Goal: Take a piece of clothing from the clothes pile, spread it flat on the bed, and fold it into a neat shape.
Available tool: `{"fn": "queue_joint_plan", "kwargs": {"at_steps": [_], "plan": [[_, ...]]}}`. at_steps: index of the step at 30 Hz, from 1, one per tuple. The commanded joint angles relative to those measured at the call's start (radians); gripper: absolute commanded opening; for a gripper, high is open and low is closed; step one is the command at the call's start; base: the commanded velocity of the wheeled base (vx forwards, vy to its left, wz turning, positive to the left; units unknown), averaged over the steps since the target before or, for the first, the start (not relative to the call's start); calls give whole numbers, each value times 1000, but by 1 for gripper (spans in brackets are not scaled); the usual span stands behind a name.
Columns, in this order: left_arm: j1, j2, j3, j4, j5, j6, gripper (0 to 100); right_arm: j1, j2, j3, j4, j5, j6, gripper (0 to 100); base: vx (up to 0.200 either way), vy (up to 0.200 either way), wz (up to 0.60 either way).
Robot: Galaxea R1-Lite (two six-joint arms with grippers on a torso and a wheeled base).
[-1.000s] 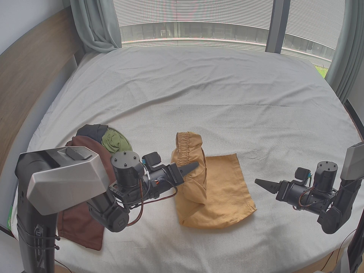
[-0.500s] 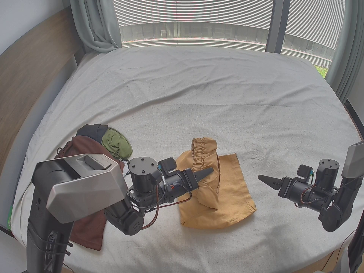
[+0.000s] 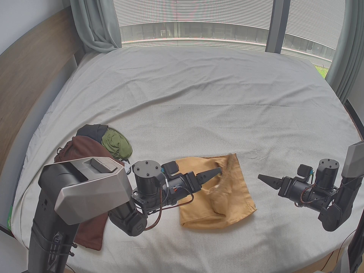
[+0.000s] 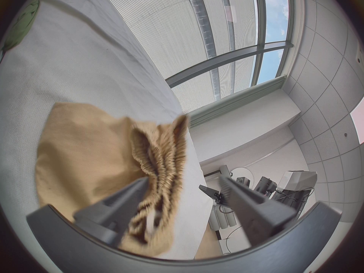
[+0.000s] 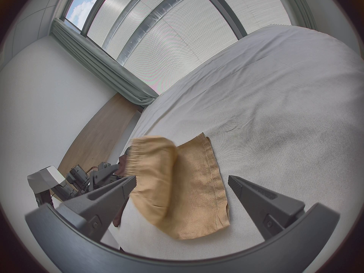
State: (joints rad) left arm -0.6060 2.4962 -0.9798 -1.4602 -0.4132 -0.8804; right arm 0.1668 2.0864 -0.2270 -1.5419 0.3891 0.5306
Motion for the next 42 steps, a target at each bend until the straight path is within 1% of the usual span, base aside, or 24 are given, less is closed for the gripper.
{"fn": "queue_joint_plan", "kwargs": {"at_steps": [1, 10, 11, 17, 23, 25, 28, 30, 31, 32, 33, 34, 36, 37, 39, 42], "plan": [[2, 6, 3, -5, 10, 0, 100, 0, 6, 0, 0, 0, 0, 100, 0, 0, 0], [14, -26, 56, -38, 28, 20, 100, 8, 8, 8, 0, 0, 0, 100, 0, 0, 0], [29, -49, 85, -49, 28, 31, 100, 11, 8, 9, 0, 0, 0, 100, 0, 0, 0], [72, -108, 156, -52, 25, 93, 100, 16, 14, 11, 0, -1, 0, 100, 0, 0, 0], [161, -184, 271, -86, 10, 181, 100, 23, 21, 21, 0, -1, 0, 100, 0, 0, 0], [180, -209, 303, -86, 1, 202, 100, 25, 21, 21, 0, -1, -1, 100, 0, 0, 0], [226, -258, 360, -86, -41, 239, 100, 25, 26, 21, 0, -1, -1, 100, 0, 0, 0], [230, -264, 363, -86, -45, 242, 100, 25, 26, 21, 0, -1, -1, 100, 0, 0, 0], [268, -310, 388, -85, -61, 261, 100, 25, 27, 21, 0, -1, -1, 100, 0, 0, 0], [268, -310, 388, -85, -61, 261, 100, 25, 27, 21, 0, -1, -1, 100, 0, 0, 0], [293, -336, 403, -85, -64, 271, 100, 26, 29, 21, 0, -1, -4, 100, 0, 0, 0], [293, -336, 403, -85, -64, 271, 100, 26, 29, 21, 0, -1, -4, 100, 0, 0, 0], [331, -367, 435, -86, -107, 287, 100, 33, 38, 23, 0, -3, -12, 100, 0, 0, 0], [334, -369, 437, -86, -110, 288, 100, 33, 38, 23, 0, -3, -12, 100, 0, 0, 0], [371, -390, 463, -86, -144, 298, 100, 34, 41, 28, 0, -3, -14, 100, 0, 0, 0], [414, -415, 497, -86, -167, 298, 100, 37, 41, 28, 0, -3, -14, 100, 0, 0, 0]]}}
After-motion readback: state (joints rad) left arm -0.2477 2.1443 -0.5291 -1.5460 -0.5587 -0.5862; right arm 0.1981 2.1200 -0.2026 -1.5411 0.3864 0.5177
